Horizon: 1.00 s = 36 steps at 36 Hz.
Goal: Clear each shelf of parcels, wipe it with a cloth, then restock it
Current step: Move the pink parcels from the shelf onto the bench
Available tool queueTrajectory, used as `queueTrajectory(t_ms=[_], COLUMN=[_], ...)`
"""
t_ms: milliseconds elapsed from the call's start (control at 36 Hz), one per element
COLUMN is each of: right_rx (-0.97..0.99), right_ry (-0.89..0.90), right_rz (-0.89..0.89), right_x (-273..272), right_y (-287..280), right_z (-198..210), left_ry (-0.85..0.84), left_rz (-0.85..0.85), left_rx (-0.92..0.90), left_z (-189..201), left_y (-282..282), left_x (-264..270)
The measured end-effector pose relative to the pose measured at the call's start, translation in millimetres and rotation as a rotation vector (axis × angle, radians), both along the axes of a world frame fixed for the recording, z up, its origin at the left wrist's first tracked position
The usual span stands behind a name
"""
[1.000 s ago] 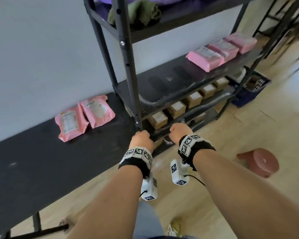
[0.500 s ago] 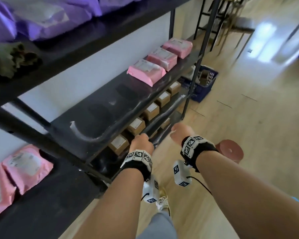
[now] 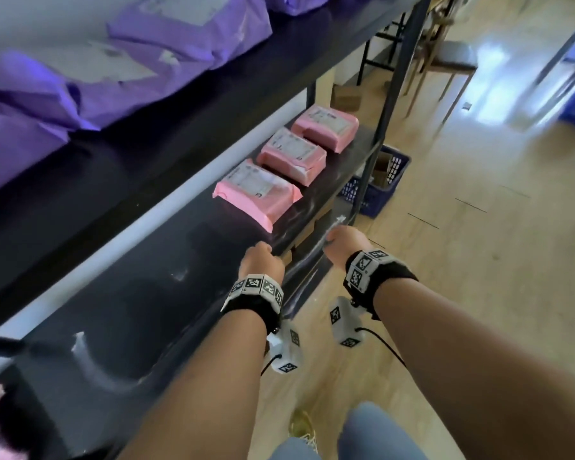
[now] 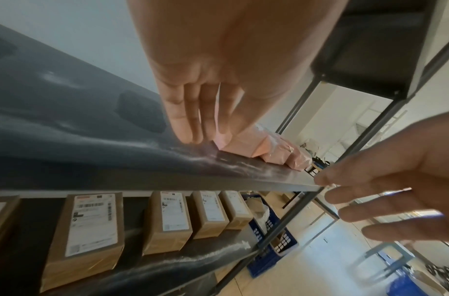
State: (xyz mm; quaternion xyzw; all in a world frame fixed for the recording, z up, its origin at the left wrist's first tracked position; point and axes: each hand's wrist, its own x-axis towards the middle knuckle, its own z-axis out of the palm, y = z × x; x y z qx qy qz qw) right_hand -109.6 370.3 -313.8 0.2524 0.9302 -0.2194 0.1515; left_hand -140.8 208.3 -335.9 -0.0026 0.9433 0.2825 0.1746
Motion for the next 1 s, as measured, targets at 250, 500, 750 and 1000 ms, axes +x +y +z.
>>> queueTrajectory(t_ms=[250, 500, 750, 1000], right_rx=[-0.033, -0.135, -0.230, -0.290], right_ry=[0.070, 0.126, 0.022, 0.136], right_rz=[0.097, 0.263, 0.312, 0.419], right_x=[-99, -178, -205, -188], right_y=[10, 7, 13, 6], right_z=[-2, -2, -11, -1], left_ry=[-0.001, -0.059, -0.055, 0.014], left_rz=[0.236, 0.346, 0.537, 0.667], left_rx=[0.058, -0.014, 0.009, 0.027], left_z=[2, 3, -5, 5], left_y=[11, 28, 50, 42], left_x=[-74, -110, -122, -99])
